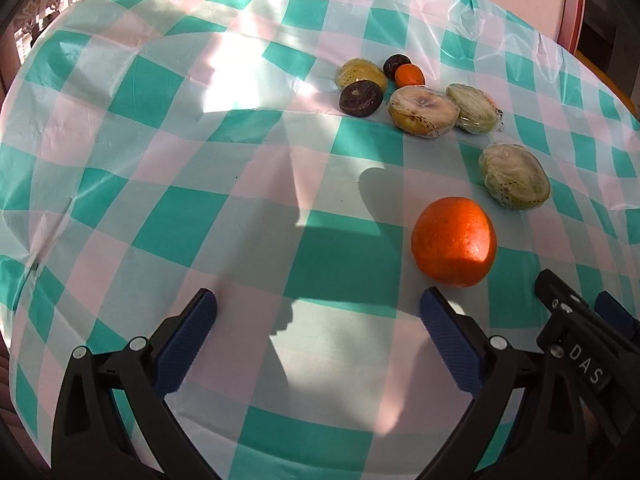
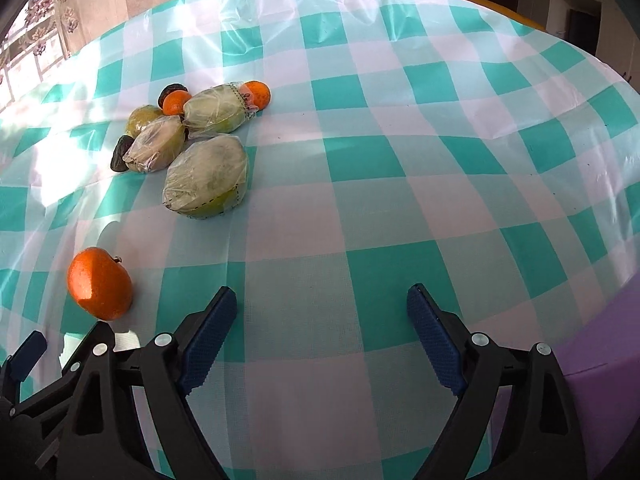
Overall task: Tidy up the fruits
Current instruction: 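Approach the loose orange tangerine with the left tool, fingers open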
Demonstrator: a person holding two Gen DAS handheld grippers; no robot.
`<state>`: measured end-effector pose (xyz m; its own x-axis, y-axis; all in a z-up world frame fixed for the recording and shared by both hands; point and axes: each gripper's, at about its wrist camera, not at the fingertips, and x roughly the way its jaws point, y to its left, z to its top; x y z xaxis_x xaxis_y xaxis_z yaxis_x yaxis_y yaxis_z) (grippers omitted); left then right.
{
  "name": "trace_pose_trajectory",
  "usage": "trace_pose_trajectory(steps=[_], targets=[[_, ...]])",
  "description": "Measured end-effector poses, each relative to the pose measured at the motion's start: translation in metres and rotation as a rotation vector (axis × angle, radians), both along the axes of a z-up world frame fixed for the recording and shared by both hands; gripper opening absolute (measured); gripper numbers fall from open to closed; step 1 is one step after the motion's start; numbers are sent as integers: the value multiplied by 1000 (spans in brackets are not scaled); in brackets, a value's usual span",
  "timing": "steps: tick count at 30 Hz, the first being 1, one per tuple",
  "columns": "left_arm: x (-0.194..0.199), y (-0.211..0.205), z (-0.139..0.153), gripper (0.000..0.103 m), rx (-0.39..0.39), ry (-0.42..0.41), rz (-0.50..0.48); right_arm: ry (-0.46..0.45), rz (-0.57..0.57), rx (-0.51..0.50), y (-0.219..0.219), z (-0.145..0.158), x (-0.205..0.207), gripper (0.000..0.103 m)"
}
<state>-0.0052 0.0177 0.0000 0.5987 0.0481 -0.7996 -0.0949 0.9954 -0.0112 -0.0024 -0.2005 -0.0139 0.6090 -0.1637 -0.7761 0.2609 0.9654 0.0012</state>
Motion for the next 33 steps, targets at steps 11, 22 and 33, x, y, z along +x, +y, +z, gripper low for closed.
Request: trace_pose_trajectory(steps=[11, 22, 33], targets=[[1, 9, 0, 102, -1, -1, 15, -2, 32, 14, -1, 2, -3, 87], [0, 10, 0, 102, 1, 0, 14, -4, 33, 15, -2, 2, -4, 87], [0, 11, 0, 102, 2, 1, 13, -4, 33, 14, -2, 2, -4, 87]])
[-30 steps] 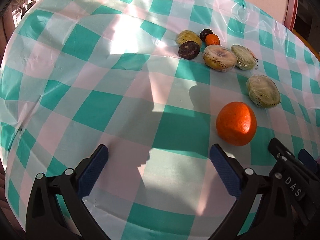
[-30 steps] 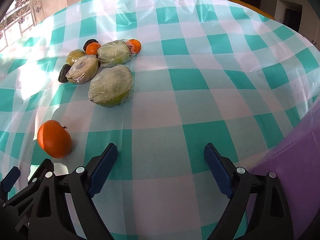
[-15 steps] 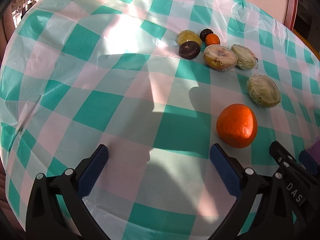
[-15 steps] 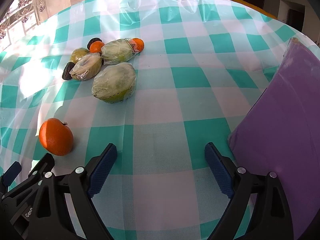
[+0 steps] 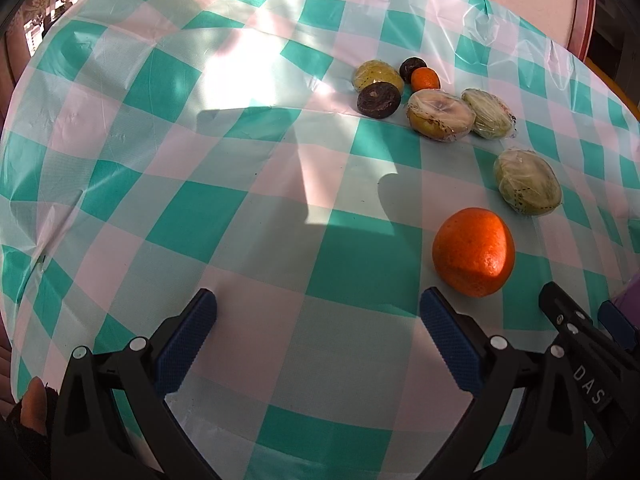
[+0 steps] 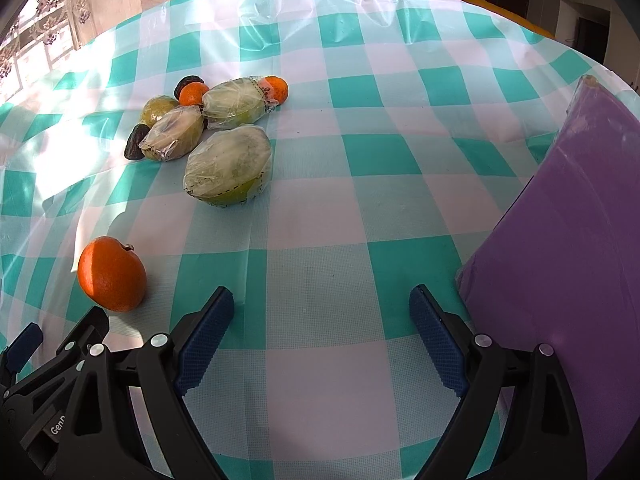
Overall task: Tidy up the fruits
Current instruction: 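Approach the loose orange tangerine with the left tool, fingers open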
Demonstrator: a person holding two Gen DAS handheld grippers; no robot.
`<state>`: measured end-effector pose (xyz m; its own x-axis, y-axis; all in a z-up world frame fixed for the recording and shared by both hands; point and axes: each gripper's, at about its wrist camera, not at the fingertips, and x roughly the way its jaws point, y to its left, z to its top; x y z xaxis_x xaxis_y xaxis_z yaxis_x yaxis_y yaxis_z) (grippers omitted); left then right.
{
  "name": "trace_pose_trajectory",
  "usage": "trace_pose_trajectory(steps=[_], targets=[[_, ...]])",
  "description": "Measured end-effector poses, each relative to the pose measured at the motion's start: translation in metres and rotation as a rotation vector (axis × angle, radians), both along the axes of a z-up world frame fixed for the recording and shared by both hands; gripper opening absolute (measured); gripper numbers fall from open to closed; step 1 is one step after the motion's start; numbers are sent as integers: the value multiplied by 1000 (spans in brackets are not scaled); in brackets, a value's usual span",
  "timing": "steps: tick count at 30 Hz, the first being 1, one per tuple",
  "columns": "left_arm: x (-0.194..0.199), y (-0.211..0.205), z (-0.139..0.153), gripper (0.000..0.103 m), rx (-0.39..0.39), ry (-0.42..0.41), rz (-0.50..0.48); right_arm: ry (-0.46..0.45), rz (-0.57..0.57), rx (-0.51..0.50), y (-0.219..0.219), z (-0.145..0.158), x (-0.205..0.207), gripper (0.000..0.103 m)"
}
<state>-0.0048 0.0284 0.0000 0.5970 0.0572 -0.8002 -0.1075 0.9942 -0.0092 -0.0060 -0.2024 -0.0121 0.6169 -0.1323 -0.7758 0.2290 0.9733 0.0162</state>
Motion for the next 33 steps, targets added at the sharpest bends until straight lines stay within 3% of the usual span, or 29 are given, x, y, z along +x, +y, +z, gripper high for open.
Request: trace_pose_trajectory(steps=[33], targets=[[0, 1, 0, 102, 2, 1, -2, -2, -1, -1, 3, 1, 0, 87]])
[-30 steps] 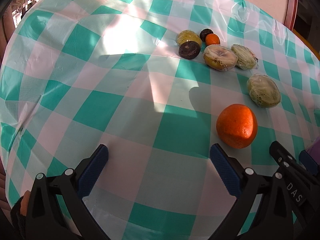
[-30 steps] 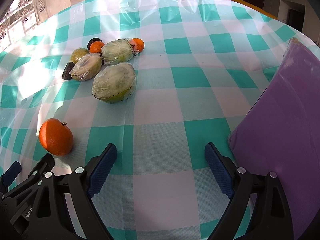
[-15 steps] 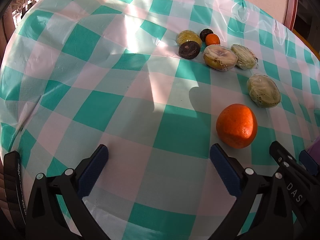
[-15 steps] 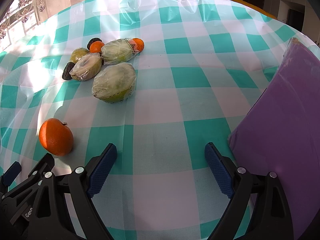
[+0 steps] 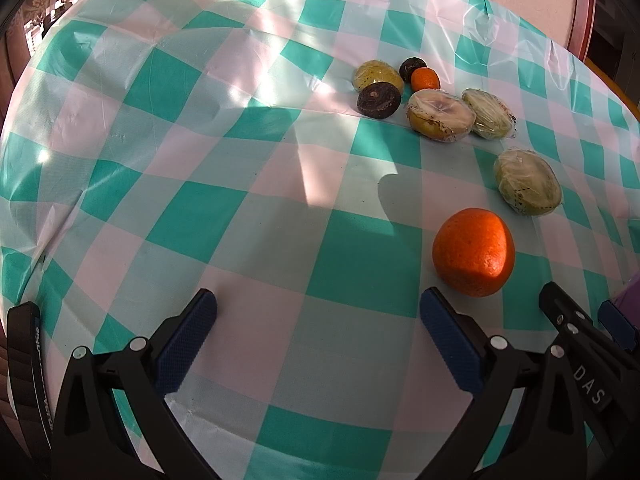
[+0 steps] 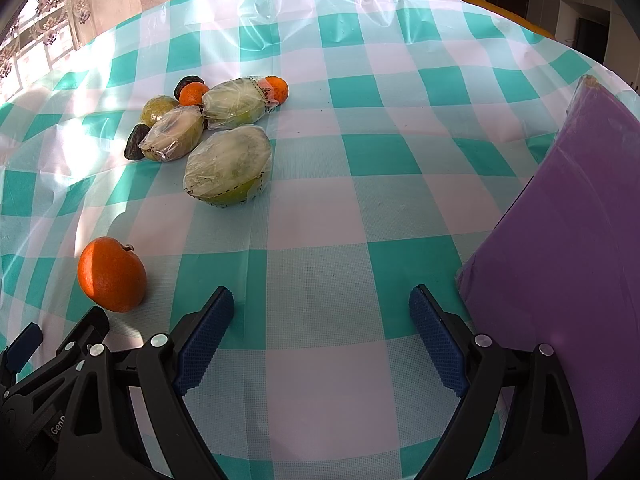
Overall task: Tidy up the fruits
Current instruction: 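Approach the loose orange tangerine with the left tool, fingers open, then grasp the orange tangerine with the left tool while the right tool grasps the wrapped green fruit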
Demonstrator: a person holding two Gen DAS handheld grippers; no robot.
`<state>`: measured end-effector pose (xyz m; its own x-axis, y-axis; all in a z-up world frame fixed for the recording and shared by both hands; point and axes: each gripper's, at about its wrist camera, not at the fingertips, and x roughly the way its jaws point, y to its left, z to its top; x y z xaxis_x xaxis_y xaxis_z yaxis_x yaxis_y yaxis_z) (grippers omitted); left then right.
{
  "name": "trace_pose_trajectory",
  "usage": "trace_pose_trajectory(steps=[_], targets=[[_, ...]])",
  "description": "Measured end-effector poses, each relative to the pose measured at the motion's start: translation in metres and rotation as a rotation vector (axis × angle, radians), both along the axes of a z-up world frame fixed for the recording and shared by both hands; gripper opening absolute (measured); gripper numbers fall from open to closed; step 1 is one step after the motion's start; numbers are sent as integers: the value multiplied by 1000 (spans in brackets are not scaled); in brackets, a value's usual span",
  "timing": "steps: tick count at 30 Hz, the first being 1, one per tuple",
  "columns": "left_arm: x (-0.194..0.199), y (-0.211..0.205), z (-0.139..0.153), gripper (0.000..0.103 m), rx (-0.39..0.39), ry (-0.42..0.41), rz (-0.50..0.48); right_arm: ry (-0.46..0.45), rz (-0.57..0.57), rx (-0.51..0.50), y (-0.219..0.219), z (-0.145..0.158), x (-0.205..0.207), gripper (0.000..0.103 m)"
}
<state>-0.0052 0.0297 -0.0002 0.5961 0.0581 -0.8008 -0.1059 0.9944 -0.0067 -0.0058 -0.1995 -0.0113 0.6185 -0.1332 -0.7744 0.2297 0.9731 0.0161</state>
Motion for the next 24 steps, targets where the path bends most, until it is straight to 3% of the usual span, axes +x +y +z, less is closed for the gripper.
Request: trace_pose_trajectory(steps=[12, 24], targets=[[1, 2, 1, 102, -1, 1, 15, -2, 5, -1, 0, -1, 0, 87], [0, -4, 4, 102, 8, 1, 102, -7, 34, 2, 12, -3, 8, 87]])
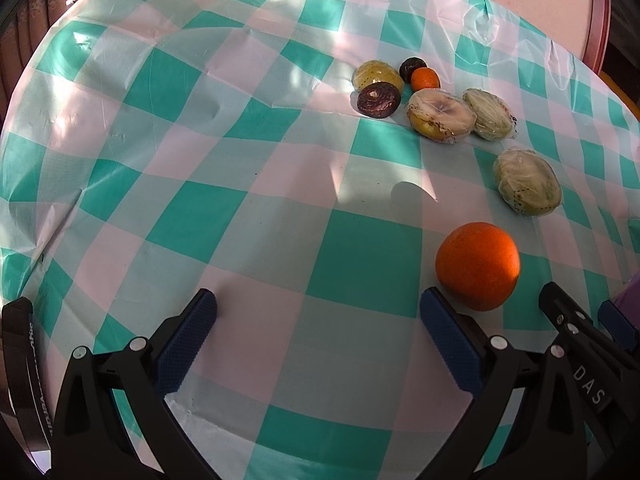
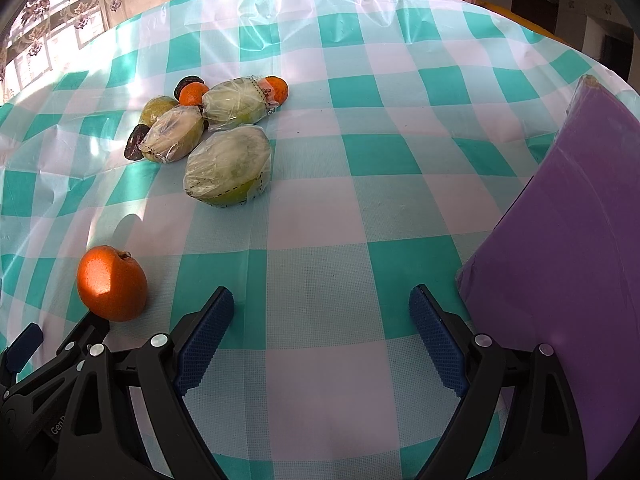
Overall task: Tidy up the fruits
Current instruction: 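Grasp the orange tangerine with the left tool while the right tool grasps the wrapped green fruit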
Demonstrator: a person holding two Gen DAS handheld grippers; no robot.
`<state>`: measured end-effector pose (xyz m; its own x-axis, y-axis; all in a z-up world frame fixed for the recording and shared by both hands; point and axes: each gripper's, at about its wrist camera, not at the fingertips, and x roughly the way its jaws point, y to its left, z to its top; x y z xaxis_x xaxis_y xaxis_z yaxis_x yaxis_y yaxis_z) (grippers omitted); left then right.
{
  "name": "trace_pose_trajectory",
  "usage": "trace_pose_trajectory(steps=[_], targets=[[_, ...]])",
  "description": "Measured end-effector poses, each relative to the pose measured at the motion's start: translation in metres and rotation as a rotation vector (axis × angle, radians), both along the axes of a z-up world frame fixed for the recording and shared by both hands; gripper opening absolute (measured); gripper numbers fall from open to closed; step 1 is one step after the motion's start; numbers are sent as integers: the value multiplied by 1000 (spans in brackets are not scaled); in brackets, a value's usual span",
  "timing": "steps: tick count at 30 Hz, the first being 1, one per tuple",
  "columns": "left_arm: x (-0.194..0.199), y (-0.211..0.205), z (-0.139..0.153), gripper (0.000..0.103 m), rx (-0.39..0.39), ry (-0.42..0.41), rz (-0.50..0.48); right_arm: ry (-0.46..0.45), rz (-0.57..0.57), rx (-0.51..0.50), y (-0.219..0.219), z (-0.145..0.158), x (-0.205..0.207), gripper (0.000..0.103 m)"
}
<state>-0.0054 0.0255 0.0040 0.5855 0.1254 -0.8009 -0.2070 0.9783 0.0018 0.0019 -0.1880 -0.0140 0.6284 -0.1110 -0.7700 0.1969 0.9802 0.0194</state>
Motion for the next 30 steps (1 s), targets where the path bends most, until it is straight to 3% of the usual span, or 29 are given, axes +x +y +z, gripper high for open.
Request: trace_pose_trajectory(steps=[23, 26, 30], targets=[[-1, -14, -1, 102, 12, 5, 23, 1, -10, 9, -9, 2, -5, 87], [-3, -9, -2, 102, 6, -1, 24, 7, 34, 2, -1, 4, 11, 87], [-9, -4, -5, 102, 7, -1, -73, 9, 140, 13, 17, 5, 34, 87]])
